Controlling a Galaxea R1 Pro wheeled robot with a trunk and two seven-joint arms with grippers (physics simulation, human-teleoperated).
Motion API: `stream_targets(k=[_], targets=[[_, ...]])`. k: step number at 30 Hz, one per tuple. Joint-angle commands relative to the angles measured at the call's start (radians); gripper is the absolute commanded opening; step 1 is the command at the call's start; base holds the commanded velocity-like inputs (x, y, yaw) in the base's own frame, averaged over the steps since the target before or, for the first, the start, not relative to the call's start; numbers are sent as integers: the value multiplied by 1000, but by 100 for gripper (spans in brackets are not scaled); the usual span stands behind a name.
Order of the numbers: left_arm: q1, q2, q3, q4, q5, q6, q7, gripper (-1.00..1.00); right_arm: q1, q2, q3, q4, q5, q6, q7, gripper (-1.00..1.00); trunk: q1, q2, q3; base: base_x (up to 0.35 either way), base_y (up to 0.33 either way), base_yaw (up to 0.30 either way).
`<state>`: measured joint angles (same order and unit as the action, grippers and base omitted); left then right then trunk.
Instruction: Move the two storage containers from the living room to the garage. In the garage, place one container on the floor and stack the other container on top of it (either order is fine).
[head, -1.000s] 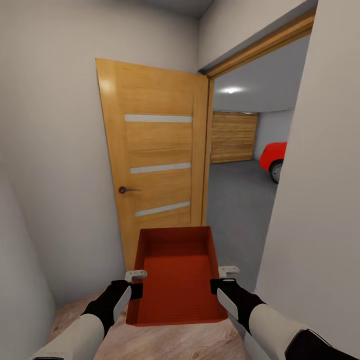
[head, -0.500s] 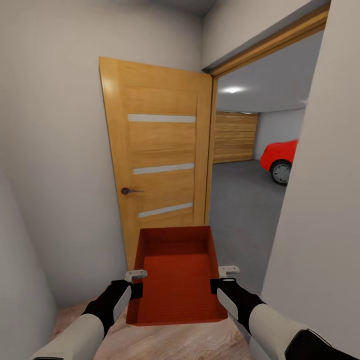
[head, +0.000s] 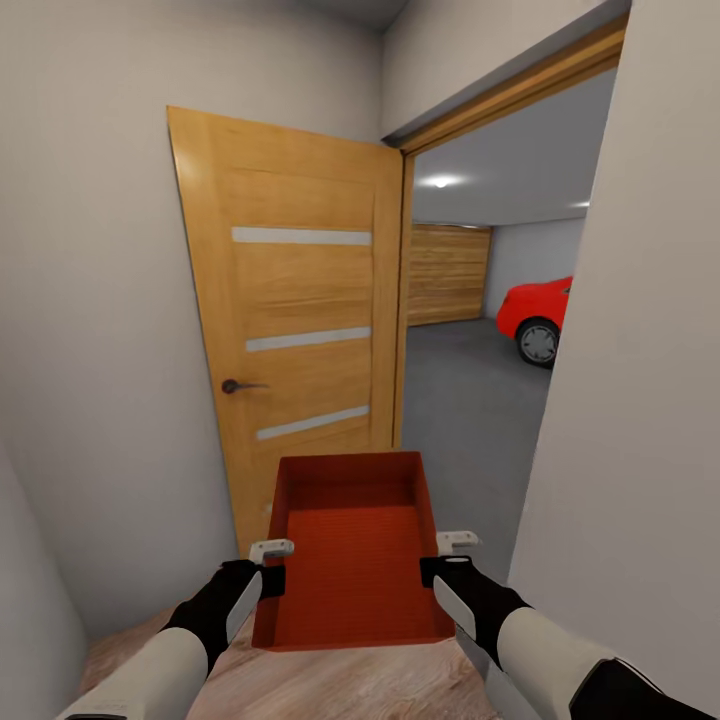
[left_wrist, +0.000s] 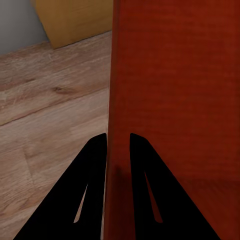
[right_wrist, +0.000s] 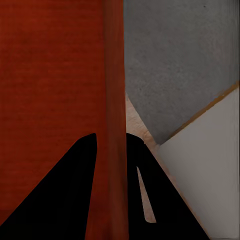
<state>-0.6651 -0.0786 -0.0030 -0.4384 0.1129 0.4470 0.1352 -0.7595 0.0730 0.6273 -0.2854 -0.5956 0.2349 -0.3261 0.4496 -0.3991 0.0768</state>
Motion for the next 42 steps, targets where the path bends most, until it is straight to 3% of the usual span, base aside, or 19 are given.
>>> stream_targets(k=[1,16,31,42], targets=[[1,28,-6,-4,-30,9,20,-100,-1,-1,-6,0,-16,6,-8,-100,0,-1,0,0,0,-259],[1,28,-6,-4,-30,14,19,-100,-1,0,-6,0,-16,6,-8,-100,0,-1,0,11,25,-253],[1,28,-6,-3,-29,18,18,-100,-1,-1,-6,0,-16,6,-9,-100,0,-1,0,150,264,-20],[1,27,-6,-5,-30,9,17,-100,-1,0,-6,0,-16,6,-8,-100,0,-1,0,22,34,-214]])
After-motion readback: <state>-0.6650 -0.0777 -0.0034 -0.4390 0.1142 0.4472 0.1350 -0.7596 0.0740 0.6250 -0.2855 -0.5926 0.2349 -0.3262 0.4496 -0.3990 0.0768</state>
